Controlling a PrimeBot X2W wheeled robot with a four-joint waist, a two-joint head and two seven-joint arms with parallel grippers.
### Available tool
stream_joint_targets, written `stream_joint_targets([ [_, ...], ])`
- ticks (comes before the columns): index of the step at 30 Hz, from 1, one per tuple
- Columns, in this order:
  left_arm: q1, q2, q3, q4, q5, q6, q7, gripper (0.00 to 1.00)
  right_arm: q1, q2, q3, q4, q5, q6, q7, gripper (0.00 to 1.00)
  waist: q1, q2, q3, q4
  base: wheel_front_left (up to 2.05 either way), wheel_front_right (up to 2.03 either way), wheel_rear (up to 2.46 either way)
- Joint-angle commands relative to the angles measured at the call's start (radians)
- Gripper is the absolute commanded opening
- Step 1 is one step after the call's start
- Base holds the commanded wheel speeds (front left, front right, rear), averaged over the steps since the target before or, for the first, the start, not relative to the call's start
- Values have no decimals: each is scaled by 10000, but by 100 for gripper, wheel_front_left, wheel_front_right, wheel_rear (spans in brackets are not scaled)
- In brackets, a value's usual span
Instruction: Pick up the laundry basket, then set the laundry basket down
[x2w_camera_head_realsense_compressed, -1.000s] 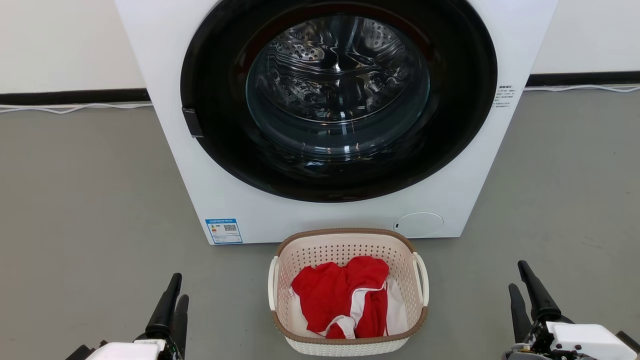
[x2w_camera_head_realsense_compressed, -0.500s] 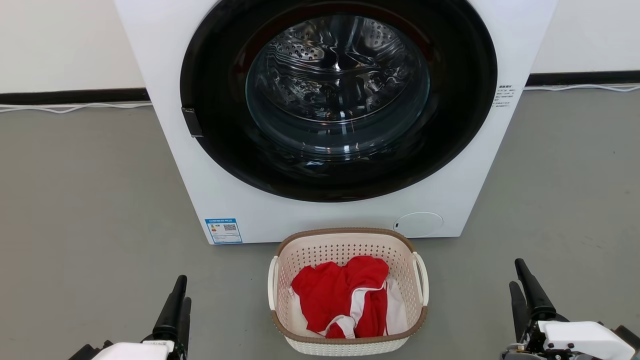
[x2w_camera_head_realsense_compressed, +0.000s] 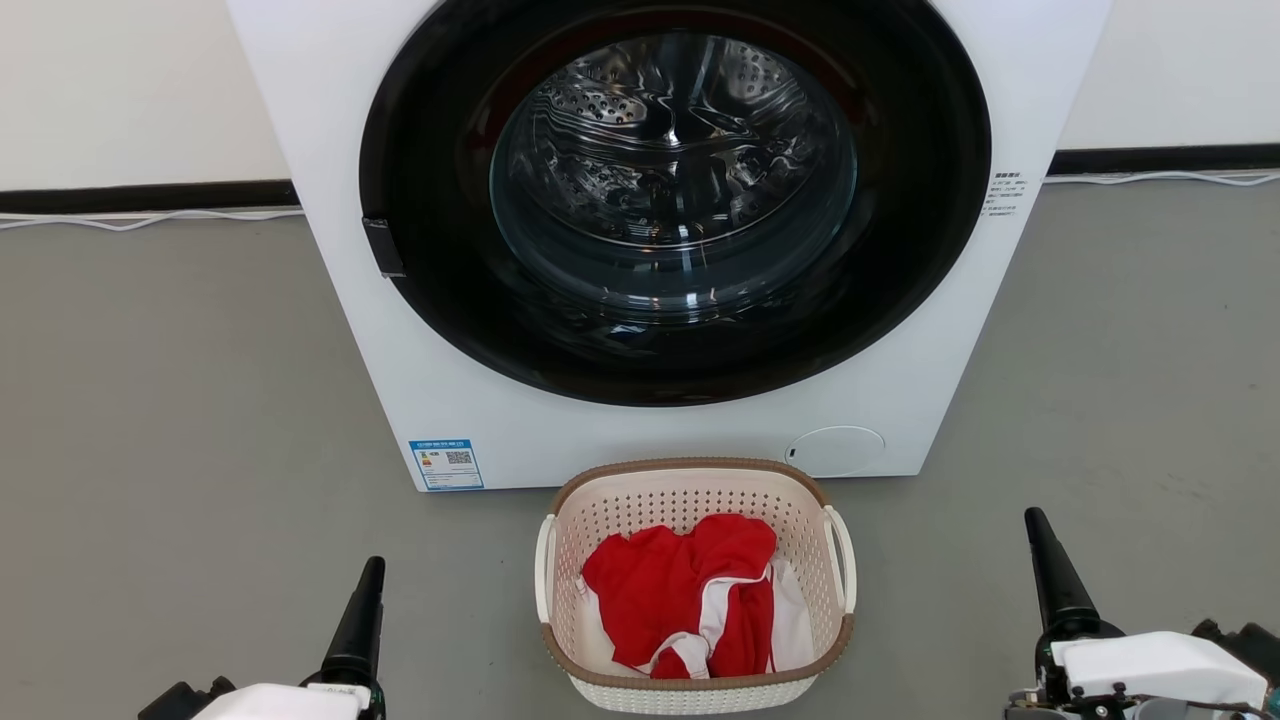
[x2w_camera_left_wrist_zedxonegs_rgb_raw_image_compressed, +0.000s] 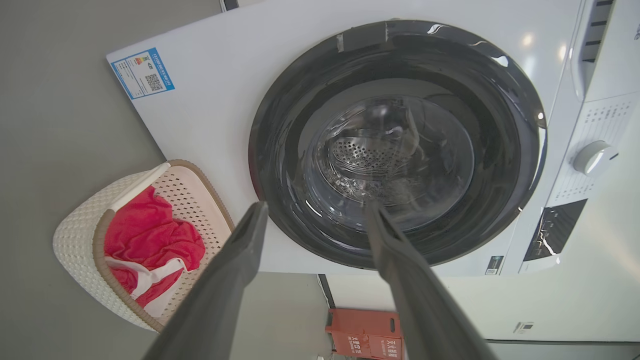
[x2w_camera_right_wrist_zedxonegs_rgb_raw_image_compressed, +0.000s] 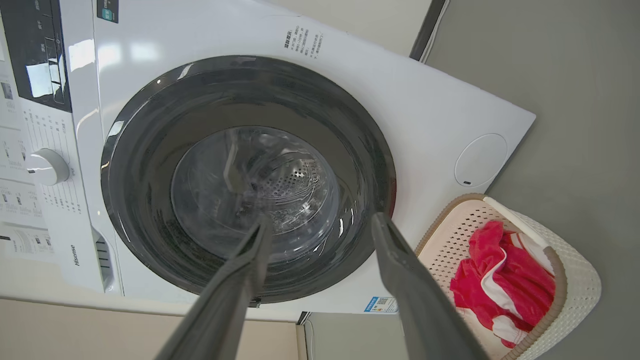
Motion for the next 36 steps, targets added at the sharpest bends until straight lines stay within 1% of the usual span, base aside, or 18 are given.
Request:
stream_joint_targets([
  [1,-381,77,30,-228,202,43,-104,100,-158,-124,87,-333,-354,30,-120,100,-2,0,-2,-1,0,0,0],
  [7,-374,84,-43,-240,931,127,-279,100,-141,-136,158,-419,-1471,34,-296,100,-2,0,-3,-17,0,0,0],
  [8,-374,86,-54,-248,1201,166,-338,100,-129,-145,190,-438,-1827,35,-354,100,-2,0,-5,-23,0,0,0],
  [17,-375,97,-136,-302,2528,324,-602,100,-110,-226,333,-488,-3340,41,-619,100,-2,0,5,-63,0,0,0],
  [26,-355,107,-221,-341,3662,482,-866,100,-156,-241,397,-285,-4972,46,-883,100,-2,0,12,-89,0,0,0],
  [34,-329,117,-303,-344,4655,596,-1101,100,-206,-265,532,-77,-6226,51,-1117,100,-2,0,2,-107,0,0,0],
  [36,-324,118,-307,-337,4765,600,-1130,100,-212,-268,543,-57,-6367,52,-1146,100,-2,0,-2,-111,0,0,0],
])
